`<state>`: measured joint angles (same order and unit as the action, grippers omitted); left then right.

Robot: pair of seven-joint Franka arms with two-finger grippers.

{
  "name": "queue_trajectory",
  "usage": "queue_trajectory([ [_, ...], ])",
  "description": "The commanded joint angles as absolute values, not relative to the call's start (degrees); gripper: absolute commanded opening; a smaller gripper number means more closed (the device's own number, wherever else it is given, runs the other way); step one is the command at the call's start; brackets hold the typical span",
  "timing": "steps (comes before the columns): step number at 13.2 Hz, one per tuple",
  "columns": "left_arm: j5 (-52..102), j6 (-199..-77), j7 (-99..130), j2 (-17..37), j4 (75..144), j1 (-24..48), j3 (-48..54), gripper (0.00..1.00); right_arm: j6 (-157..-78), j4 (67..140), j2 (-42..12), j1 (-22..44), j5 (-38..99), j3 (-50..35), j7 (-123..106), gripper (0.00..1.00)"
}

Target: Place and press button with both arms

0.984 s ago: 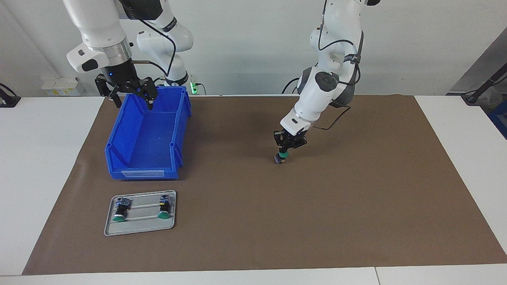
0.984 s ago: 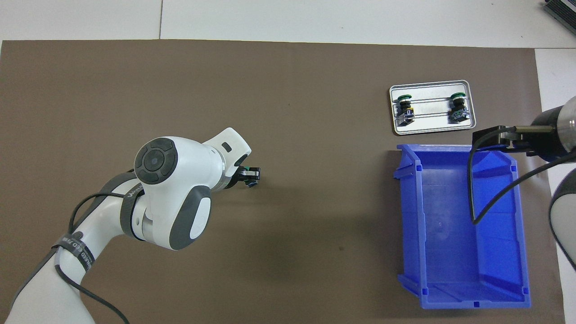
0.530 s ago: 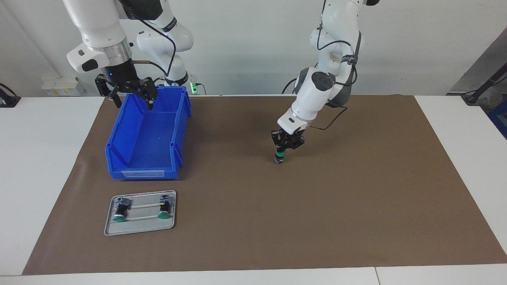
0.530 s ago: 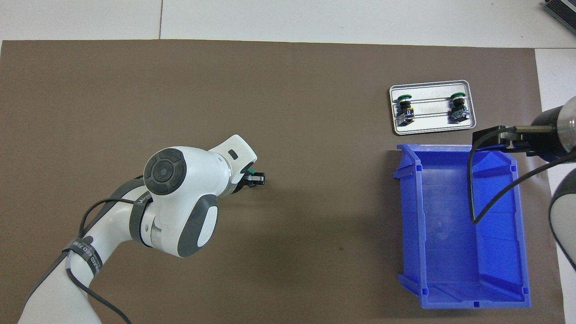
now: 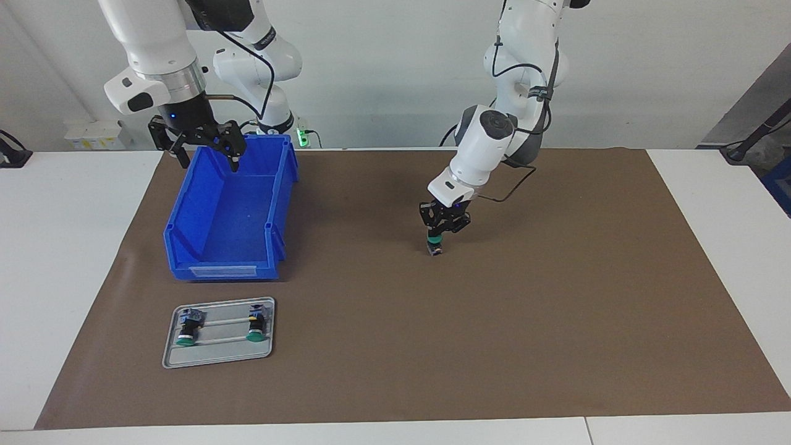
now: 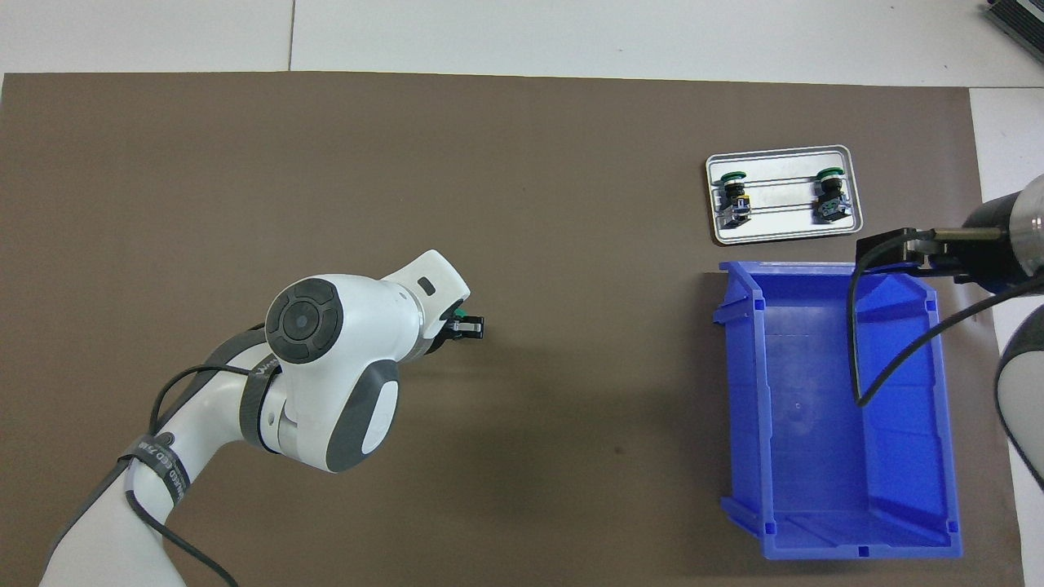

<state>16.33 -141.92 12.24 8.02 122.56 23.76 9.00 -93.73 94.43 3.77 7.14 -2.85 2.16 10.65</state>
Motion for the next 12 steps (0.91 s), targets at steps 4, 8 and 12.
queue_trajectory([
  [4, 14.8, -138.3, 13.0, 8.9, 119.8, 23.3, 8.3, 0.18, -92.9, 94.9, 4.5, 6.7, -2.0, 2.0, 10.0, 1.00],
  [8, 14.9, -134.7, 13.3, 8.4, 116.6, 23.0, 8.3, 0.21, -92.9, 95.0, 4.6, 6.7, -2.0, 2.0, 10.1, 1.00],
  [12, 14.7, -118.3, 13.4, 8.3, 104.0, 17.5, 8.3, 0.24, -92.9, 95.0, 4.6, 6.7, -2.0, 2.0, 10.1, 1.00],
])
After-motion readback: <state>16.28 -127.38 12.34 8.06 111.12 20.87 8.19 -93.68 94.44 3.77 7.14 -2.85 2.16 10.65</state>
